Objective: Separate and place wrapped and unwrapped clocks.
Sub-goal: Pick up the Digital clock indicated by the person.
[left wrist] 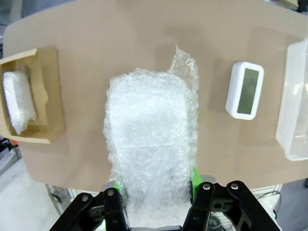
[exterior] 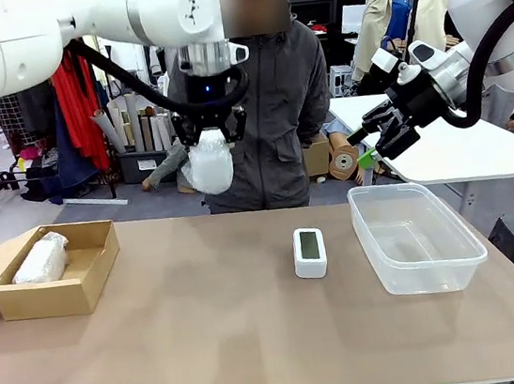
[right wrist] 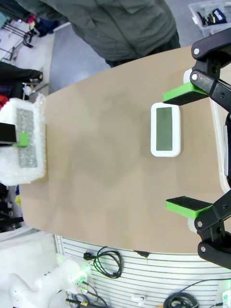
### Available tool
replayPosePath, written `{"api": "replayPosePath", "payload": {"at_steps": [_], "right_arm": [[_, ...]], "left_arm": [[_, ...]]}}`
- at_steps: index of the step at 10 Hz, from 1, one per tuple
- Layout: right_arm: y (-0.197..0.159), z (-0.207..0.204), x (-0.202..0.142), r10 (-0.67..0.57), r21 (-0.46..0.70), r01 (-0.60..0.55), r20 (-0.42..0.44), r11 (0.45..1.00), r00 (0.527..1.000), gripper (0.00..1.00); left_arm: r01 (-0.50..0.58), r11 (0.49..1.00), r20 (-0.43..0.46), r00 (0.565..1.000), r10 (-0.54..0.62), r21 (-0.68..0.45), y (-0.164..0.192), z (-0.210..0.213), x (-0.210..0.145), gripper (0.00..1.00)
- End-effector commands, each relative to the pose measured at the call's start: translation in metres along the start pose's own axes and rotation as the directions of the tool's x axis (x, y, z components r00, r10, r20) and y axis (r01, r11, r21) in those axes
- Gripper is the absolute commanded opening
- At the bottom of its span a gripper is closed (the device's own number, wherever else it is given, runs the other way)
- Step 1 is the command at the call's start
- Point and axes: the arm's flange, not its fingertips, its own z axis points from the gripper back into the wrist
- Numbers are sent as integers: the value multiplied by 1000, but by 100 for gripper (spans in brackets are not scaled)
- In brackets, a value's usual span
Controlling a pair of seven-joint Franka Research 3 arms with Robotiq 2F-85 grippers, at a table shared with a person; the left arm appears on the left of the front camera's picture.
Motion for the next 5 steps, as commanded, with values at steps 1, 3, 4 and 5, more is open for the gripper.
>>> {"api": "replayPosePath", "payload": {"at_steps": [1, 3, 4, 5], "right_arm": [[0, 1, 2, 6, -1, -6, 6, 1000, 1000, 100], [0, 1, 2, 6, -1, -6, 6, 1000, 1000, 100], [0, 1, 2, 6, -1, -6, 6, 1000, 1000, 100], [0, 1, 2, 6, -1, -6, 6, 1000, 1000, 100]], "left_arm": [[31, 999, 17, 999, -32, 40, -11, 30, 22, 0], [36, 998, 56, 998, -39, 54, -9, 50, 27, 0], [52, 998, 53, 997, -55, 47, -7, 52, 25, 0], [72, 994, 51, 996, -76, 78, -4, 51, 26, 0]]}}
